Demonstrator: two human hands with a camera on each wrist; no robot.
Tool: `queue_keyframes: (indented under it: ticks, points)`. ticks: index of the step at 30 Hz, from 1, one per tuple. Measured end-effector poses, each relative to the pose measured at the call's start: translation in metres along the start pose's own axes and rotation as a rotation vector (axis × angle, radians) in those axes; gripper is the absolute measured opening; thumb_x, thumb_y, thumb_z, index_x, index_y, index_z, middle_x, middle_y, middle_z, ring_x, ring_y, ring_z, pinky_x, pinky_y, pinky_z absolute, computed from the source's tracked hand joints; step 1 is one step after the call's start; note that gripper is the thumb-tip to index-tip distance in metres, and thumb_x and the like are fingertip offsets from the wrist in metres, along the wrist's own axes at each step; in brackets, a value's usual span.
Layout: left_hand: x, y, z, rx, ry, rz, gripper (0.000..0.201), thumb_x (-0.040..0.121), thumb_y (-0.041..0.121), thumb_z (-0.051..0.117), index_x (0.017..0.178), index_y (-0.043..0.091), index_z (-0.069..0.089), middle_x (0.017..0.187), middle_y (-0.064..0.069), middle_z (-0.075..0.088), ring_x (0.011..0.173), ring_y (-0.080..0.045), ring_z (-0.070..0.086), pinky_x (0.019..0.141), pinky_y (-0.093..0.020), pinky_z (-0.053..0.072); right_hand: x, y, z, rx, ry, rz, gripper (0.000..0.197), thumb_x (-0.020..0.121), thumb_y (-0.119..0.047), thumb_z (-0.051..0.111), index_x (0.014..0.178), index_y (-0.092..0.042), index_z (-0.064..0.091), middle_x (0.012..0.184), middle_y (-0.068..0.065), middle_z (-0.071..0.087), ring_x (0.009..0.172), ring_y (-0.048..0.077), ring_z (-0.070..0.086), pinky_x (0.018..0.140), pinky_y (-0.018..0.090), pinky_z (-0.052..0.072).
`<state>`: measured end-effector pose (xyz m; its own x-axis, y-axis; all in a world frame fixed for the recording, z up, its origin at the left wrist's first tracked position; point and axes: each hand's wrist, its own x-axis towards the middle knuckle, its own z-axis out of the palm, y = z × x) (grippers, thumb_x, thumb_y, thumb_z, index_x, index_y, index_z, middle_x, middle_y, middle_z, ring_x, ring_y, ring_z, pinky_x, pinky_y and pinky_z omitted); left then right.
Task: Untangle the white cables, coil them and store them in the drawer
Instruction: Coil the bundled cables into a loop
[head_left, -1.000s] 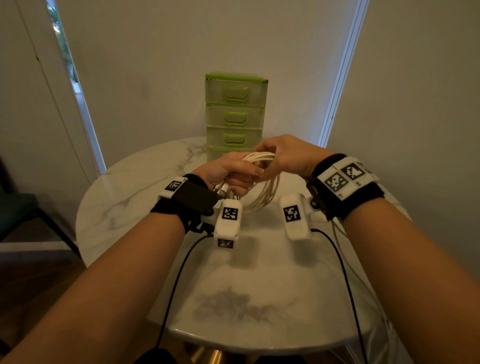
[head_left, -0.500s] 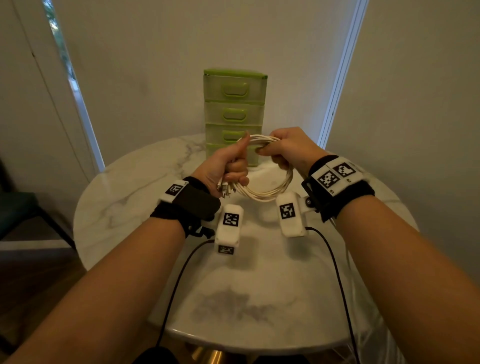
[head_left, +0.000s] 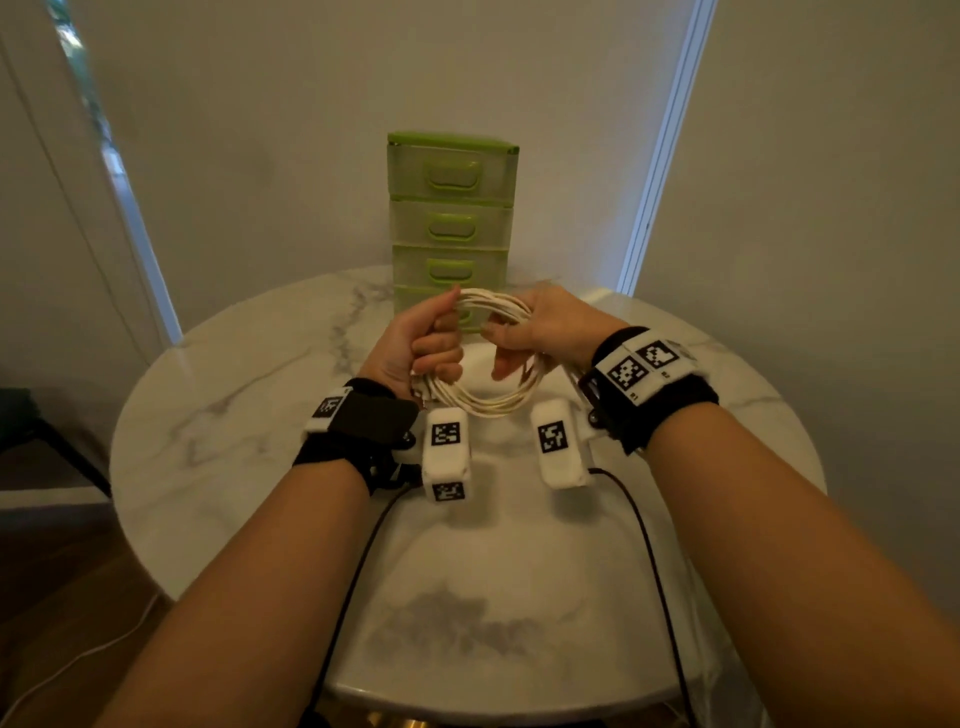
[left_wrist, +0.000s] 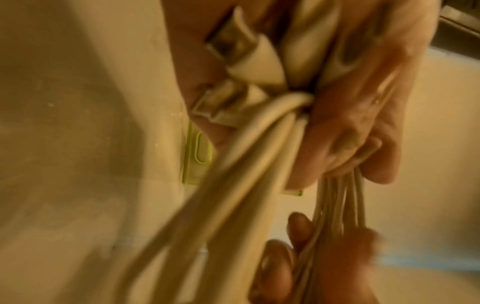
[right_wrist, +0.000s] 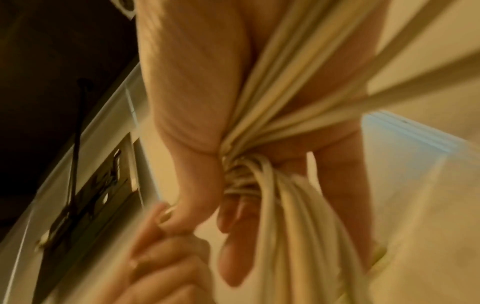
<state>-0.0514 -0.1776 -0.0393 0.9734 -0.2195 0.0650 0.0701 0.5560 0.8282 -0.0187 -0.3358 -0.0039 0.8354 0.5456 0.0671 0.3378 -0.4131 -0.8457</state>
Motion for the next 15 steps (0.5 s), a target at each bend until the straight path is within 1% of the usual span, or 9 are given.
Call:
queue_keyframes:
  ticks: [2, 4, 6, 8, 9, 11, 13, 14, 15]
  points:
    - [0.003, -0.003, -0.002, -0.036, 0.005, -0.019, 0.06, 0.099, 0.037, 0.034, 0.041, 0.021, 0.042, 0.023, 0.008, 0.024, 0.018, -0.005, 0.023, 0.03, -0.013, 0.02, -0.001, 0.006, 0.003, 0.067, 0.05, 0.029, 0.019, 0.09, -0.02, 0.058, 0.073, -0.012, 0.055, 0.039, -0.002, 0.058, 0.035, 0.007, 0.055, 0.038, 0.018, 0.043]
    - [0.007, -0.008, 0.0, -0.04, 0.034, -0.021, 0.059, 0.098, 0.037, 0.038, 0.041, 0.021, 0.042, 0.024, 0.009, 0.023, 0.019, -0.005, 0.022, 0.031, -0.014, 0.021, 0.003, 0.015, 0.006, 0.011, 0.22, 0.007, 0.031, 0.09, -0.028, 0.057, 0.064, -0.014, 0.054, 0.032, -0.004, 0.046, 0.027, 0.004, 0.04, 0.037, 0.019, 0.036]
    - [0.009, -0.014, 0.003, -0.031, 0.08, -0.019, 0.059, 0.098, 0.036, 0.041, 0.041, 0.022, 0.042, 0.026, 0.01, 0.023, 0.021, -0.005, 0.021, 0.032, -0.014, 0.022, 0.005, 0.02, 0.01, -0.061, 0.319, 0.003, 0.035, 0.09, -0.033, 0.056, 0.061, -0.015, 0.053, 0.038, 0.0, 0.043, 0.026, 0.003, 0.033, 0.037, 0.018, 0.031]
    - [0.008, -0.018, 0.003, -0.046, 0.114, -0.017, 0.056, 0.097, 0.036, 0.043, 0.043, 0.021, 0.043, 0.027, 0.011, 0.023, 0.021, -0.004, 0.02, 0.031, -0.014, 0.022, 0.004, 0.023, 0.013, -0.039, 0.287, 0.019, 0.03, 0.09, -0.031, 0.056, 0.066, -0.014, 0.054, 0.046, 0.005, 0.045, 0.027, 0.003, 0.036, 0.037, 0.018, 0.033]
    - [0.007, -0.019, 0.002, -0.064, 0.121, -0.017, 0.055, 0.097, 0.036, 0.044, 0.044, 0.02, 0.043, 0.028, 0.011, 0.023, 0.021, -0.004, 0.02, 0.031, -0.014, 0.022, 0.002, 0.024, 0.014, -0.01, 0.235, 0.032, 0.024, 0.09, -0.029, 0.057, 0.072, -0.013, 0.056, 0.051, 0.006, 0.05, 0.031, 0.004, 0.042, 0.039, 0.019, 0.037]
    - [0.002, -0.02, -0.002, -0.09, 0.122, -0.019, 0.054, 0.096, 0.036, 0.044, 0.045, 0.019, 0.044, 0.028, 0.011, 0.023, 0.021, -0.004, 0.02, 0.032, -0.015, 0.021, -0.005, 0.024, 0.015, 0.028, 0.116, 0.09, 0.012, 0.089, -0.026, 0.06, 0.09, -0.014, 0.058, 0.07, 0.008, 0.063, 0.051, 0.011, 0.059, 0.046, 0.023, 0.047]
    - [0.001, -0.021, -0.003, -0.093, 0.121, -0.006, 0.055, 0.096, 0.036, 0.044, 0.044, 0.02, 0.044, 0.027, 0.01, 0.023, 0.021, -0.004, 0.021, 0.032, -0.016, 0.021, -0.015, 0.026, 0.014, 0.013, 0.049, 0.14, 0.023, 0.085, -0.024, 0.064, 0.106, -0.018, 0.055, 0.089, 0.008, 0.067, 0.074, 0.019, 0.065, 0.054, 0.029, 0.054]
    - [-0.001, -0.02, -0.005, -0.105, 0.128, 0.008, 0.055, 0.097, 0.036, 0.043, 0.044, 0.02, 0.044, 0.027, 0.01, 0.023, 0.021, -0.004, 0.021, 0.032, -0.015, 0.021, -0.021, 0.027, 0.014, 0.0, 0.031, 0.156, 0.029, 0.084, -0.024, 0.066, 0.109, -0.019, 0.053, 0.091, 0.007, 0.066, 0.077, 0.02, 0.065, 0.056, 0.031, 0.055]
    - [-0.001, -0.019, -0.006, -0.129, 0.137, 0.025, 0.055, 0.097, 0.035, 0.042, 0.044, 0.02, 0.043, 0.027, 0.01, 0.023, 0.021, -0.004, 0.021, 0.031, -0.015, 0.021, -0.027, 0.027, 0.013, -0.008, 0.021, 0.17, 0.03, 0.084, -0.025, 0.066, 0.11, -0.019, 0.052, 0.089, 0.005, 0.066, 0.074, 0.02, 0.066, 0.055, 0.031, 0.055]
